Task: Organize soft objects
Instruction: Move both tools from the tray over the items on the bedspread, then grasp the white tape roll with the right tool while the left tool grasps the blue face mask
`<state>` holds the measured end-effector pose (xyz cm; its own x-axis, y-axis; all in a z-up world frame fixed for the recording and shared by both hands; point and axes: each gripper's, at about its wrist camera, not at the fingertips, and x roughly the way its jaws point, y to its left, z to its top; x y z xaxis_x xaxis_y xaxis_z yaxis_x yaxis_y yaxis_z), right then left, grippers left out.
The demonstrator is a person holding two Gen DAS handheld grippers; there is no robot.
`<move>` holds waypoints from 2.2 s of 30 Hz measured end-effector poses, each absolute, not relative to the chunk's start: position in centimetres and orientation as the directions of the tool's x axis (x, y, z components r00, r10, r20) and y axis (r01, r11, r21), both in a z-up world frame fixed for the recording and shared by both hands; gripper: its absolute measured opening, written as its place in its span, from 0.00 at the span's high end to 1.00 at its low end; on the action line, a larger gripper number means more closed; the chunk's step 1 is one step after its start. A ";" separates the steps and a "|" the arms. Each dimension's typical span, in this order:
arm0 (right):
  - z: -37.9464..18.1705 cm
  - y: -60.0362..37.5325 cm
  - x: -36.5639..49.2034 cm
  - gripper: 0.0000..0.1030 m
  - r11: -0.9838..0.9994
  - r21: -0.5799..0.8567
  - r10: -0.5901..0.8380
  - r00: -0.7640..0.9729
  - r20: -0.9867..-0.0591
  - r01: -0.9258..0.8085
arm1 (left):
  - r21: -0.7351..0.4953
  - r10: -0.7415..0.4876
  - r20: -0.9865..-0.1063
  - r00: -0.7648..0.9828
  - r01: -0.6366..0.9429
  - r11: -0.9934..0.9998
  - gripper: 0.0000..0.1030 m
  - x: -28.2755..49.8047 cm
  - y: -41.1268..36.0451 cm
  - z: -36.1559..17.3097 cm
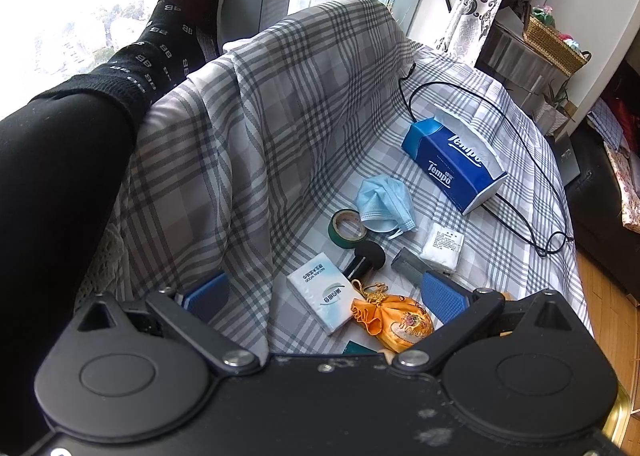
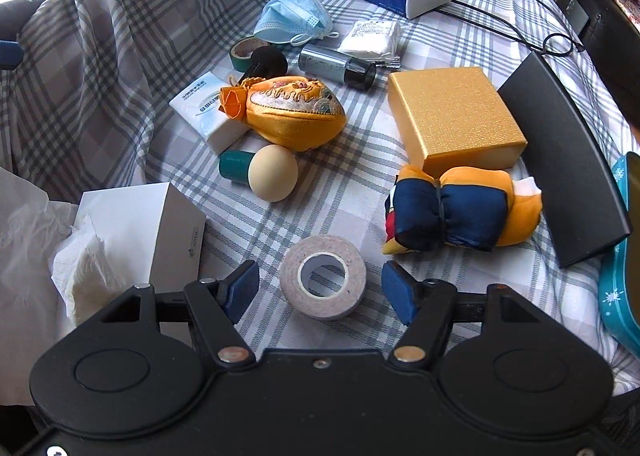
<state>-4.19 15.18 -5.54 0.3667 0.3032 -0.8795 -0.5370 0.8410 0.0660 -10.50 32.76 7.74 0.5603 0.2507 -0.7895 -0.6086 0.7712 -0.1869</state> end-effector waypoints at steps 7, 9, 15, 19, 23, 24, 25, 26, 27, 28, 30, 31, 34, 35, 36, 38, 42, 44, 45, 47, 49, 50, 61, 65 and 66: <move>-6.8 15.9 -4.0 0.44 0.834 0.030 0.280 0.377 -0.883 -0.551 | -0.167 0.275 -0.795 0.541 -0.631 0.758 0.01 -10.1 32.8 7.0; -7.1 15.8 -3.9 0.49 0.831 0.027 0.278 0.373 -0.885 -0.556 | -0.159 0.278 -0.796 0.538 -0.628 0.761 0.01 -9.8 32.6 6.8; -6.8 15.1 -4.4 0.53 0.813 0.028 0.310 0.392 -0.866 -0.581 | -0.128 0.267 -0.807 0.526 -0.597 0.792 0.01 -8.4 31.7 5.6; -6.3 13.8 -4.8 0.53 0.797 0.048 0.353 0.400 -0.846 -0.602 | -0.145 0.213 -0.829 0.517 -0.567 0.811 0.01 -7.3 31.2 4.5; -6.1 12.5 -5.1 0.53 0.775 0.057 0.396 0.412 -0.820 -0.630 | -0.134 0.204 -0.837 0.508 -0.551 0.824 0.01 -6.2 30.5 3.9; -6.1 12.3 -5.1 0.53 0.769 0.061 0.406 0.412 -0.816 -0.636 | -0.131 0.203 -0.838 0.507 -0.547 0.827 0.01 -5.9 30.3 3.8; -6.2 12.0 -5.1 0.53 0.765 0.065 0.414 0.412 -0.812 -0.641 | -0.129 0.203 -0.838 0.506 -0.546 0.828 0.01 -5.5 30.2 3.7; -6.3 11.8 -5.1 0.53 0.761 0.069 0.422 0.412 -0.808 -0.645 | -0.125 0.206 -0.840 0.502 -0.548 0.827 0.01 -5.2 30.2 3.7; -6.5 11.6 -5.1 0.53 0.759 0.075 0.431 0.412 -0.803 -0.647 | -0.122 0.208 -0.842 0.498 -0.551 0.825 0.01 -4.8 30.2 3.7; -6.6 11.4 -5.1 0.53 0.757 0.081 0.439 0.413 -0.798 -0.648 | -0.119 0.211 -0.843 0.494 -0.554 0.824 0.01 -4.2 30.2 3.6; -6.7 11.1 -5.0 0.53 0.755 0.095 0.452 0.410 -0.792 -0.648 | -0.104 0.221 -0.848 0.482 -0.559 0.823 0.01 -2.7 30.2 3.6; -6.8 11.0 -4.9 0.53 0.754 0.104 0.461 0.410 -0.787 -0.648 | -0.092 0.227 -0.849 0.478 -0.556 0.826 0.01 -1.9 30.2 3.5; -6.6 10.6 -4.8 0.53 0.751 0.119 0.481 0.415 -0.772 -0.649 | -0.040 0.263 -0.849 0.458 -0.553 0.832 0.01 1.2 30.6 3.0; -6.5 10.4 -4.8 0.53 0.752 0.123 0.487 0.420 -0.766 -0.648 | -0.027 0.271 -0.850 0.451 -0.551 0.834 0.01 2.2 30.8 2.8; -6.3 10.2 -4.8 0.53 0.754 0.125 0.490 0.425 -0.761 -0.645 | -0.022 0.270 -0.853 0.446 -0.547 0.837 0.01 3.2 31.1 2.5; -6.0 9.9 -4.6 0.53 0.761 0.130 0.492 0.434 -0.754 -0.636 | -0.005 0.272 -0.859 0.435 -0.537 0.843 0.02 5.2 31.7 1.7; -5.5 9.0 -3.9 0.53 0.783 0.157 0.494 0.448 -0.745 -0.603 | 0.055 0.294 -0.859 0.419 -0.495 0.867 0.02 9.0 32.9 0.4; -5.3 8.6 -3.6 0.53 0.789 0.169 0.498 0.454 -0.739 -0.590 | 0.068 0.286 -0.861 0.421 -0.462 0.884 0.02 10.4 33.3 -0.2; -5.2 8.5 -3.5 0.53 0.791 0.172 0.498 0.455 -0.738 -0.587 | 0.079 0.289 -0.860 0.422 -0.448 0.891 0.02 11.0 33.3 -0.5; -5.2 8.5 -3.3 0.53 0.794 0.177 0.497 0.454 -0.740 -0.581 | 0.089 0.285 -0.858 0.427 -0.422 0.902 0.02 12.1 33.4 -1.2; -5.4 8.5 -3.3 0.53 0.792 0.178 0.497 0.449 -0.742 -0.583 | 0.076 0.257 -0.861 0.439 -0.387 0.919 0.01 12.9 33.2 -1.7; -5.4 8.6 -3.3 0.53 0.792 0.176 0.496 0.448 -0.743 -0.585 | 0.069 0.240 -0.863 0.444 -0.367 0.928 0.01 13.1 33.1 -2.0; -5.8 8.5 -3.2 0.53 0.798 0.175 0.487 0.447 -0.750 -0.576 | 0.117 0.251 -0.897 0.363 -0.353 0.928 0.05 15.8 33.3 -6.9; -5.8 8.5 -3.3 0.53 0.799 0.172 0.487 0.451 -0.748 -0.577 | 0.074 0.207 -0.920 0.333 -0.370 0.926 0.20 16.1 34.6 -8.2; -5.8 8.5 -3.3 0.53 0.799 0.171 0.486 0.452 -0.747 -0.576 | 0.053 0.194 -0.919 0.342 -0.380 0.923 0.21 16.1 34.9 -8.5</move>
